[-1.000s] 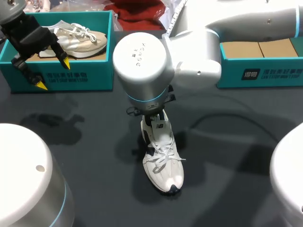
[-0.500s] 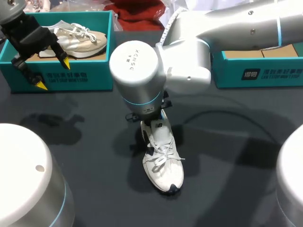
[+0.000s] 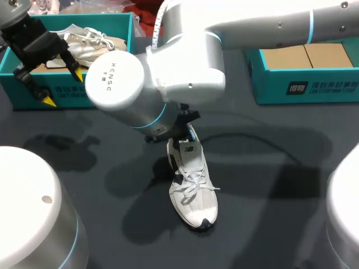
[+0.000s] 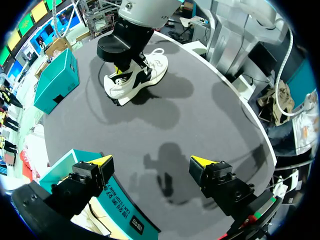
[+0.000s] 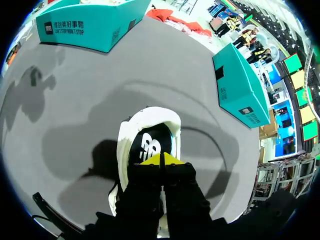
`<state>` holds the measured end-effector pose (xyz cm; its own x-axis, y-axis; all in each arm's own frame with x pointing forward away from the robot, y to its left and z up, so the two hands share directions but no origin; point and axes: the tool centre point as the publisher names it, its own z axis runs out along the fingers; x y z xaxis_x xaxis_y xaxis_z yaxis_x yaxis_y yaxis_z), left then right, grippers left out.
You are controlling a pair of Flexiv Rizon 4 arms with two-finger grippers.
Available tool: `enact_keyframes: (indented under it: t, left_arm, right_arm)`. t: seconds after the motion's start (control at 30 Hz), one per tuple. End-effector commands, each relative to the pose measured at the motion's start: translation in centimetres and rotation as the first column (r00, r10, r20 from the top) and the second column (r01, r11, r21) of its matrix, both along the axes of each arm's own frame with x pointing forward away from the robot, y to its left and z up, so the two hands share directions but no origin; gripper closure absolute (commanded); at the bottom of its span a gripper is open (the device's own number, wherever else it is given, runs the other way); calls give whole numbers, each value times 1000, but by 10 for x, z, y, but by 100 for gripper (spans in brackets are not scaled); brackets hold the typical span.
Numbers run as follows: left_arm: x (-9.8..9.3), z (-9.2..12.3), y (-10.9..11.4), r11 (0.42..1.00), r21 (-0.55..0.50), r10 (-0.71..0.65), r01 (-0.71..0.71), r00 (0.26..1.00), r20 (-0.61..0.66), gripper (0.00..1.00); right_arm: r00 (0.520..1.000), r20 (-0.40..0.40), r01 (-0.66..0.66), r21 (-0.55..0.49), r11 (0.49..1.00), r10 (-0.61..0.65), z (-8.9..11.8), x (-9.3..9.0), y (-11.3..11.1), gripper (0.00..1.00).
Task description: Take the shoe out of the shoebox, open the shoe tongue, remove and reinsert the insole, then place the shoe into the shoebox
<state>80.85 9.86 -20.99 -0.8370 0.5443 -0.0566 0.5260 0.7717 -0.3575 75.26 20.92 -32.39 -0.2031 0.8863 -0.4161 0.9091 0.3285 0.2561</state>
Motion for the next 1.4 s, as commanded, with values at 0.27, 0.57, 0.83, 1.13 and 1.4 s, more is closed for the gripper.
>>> enact_keyframes:
  t: [0.27, 0.57, 0.83, 1.13, 1.4]
  left_arm:
    - [1, 0, 0, 1000, 2, -1, 1, 1000, -1, 0]
    - [1, 0, 0, 1000, 2, -1, 1, 1000, -1, 0]
    - [1, 0, 0, 1000, 2, -1, 1, 1000, -1, 0]
    - [1, 0, 0, 1000, 2, -1, 1, 1000, -1, 0]
    - [1, 0, 0, 1000, 2, -1, 1, 1000, -1, 0]
  right_arm:
    - [994, -72, 71, -132, 989, -81, -33, 10, -13, 100]
    - [986, -133, 88, -90, 992, -100, -59, 8, -20, 100]
    - [996, -31, 78, -95, 992, -81, -26, 3, -16, 100]
    - [995, -39, 81, -141, 987, -88, -29, 8, -25, 100]
    - [984, -109, 122, -156, 980, -140, -59, 10, -43, 100]
